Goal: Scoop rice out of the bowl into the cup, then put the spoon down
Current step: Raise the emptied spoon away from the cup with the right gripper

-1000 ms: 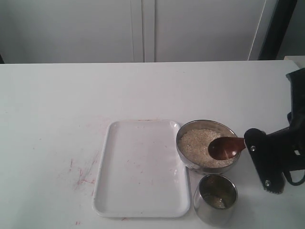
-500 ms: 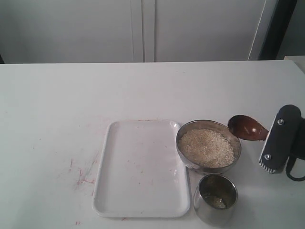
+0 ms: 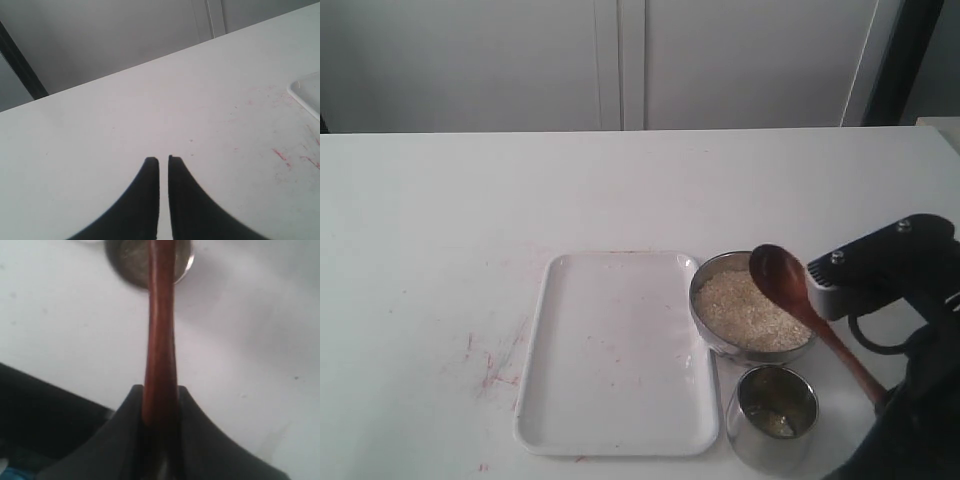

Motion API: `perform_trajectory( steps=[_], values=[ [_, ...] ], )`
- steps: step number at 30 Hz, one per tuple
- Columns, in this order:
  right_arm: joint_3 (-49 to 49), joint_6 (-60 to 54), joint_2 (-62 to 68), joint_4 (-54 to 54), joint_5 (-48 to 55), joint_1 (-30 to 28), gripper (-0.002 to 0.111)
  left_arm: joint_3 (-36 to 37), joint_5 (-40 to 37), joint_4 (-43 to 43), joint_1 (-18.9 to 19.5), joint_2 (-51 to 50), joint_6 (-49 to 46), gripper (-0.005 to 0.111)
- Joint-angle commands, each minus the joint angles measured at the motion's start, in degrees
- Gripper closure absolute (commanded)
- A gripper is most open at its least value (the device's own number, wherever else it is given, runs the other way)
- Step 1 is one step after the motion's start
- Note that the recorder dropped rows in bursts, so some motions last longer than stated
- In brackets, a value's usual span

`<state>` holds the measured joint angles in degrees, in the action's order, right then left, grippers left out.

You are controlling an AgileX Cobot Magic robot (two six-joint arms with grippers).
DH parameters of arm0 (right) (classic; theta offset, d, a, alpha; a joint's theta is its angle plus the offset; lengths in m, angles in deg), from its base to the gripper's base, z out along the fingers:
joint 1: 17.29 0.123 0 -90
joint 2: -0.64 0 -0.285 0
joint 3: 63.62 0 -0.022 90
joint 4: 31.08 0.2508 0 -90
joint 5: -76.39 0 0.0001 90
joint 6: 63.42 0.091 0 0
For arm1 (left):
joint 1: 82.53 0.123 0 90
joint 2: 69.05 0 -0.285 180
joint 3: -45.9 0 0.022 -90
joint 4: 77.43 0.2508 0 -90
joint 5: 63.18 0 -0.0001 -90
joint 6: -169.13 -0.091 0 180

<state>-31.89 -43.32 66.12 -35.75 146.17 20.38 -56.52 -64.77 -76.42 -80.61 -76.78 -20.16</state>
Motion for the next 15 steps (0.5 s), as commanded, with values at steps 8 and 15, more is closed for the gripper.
perform_trajectory(
  steps=[8,15],
  values=[
    [-0.5,0.9,-0.4,9.9,0.1,0.1,0.108,-0.4,0.3,-0.5,-0.4,-0.1,0.1,0.092],
    [-0.5,-5.0,-0.4,16.0,-4.2,0.1,0.108,-0.4,0.3,-0.5,-0.4,-0.1,0.1,0.092]
  ],
)
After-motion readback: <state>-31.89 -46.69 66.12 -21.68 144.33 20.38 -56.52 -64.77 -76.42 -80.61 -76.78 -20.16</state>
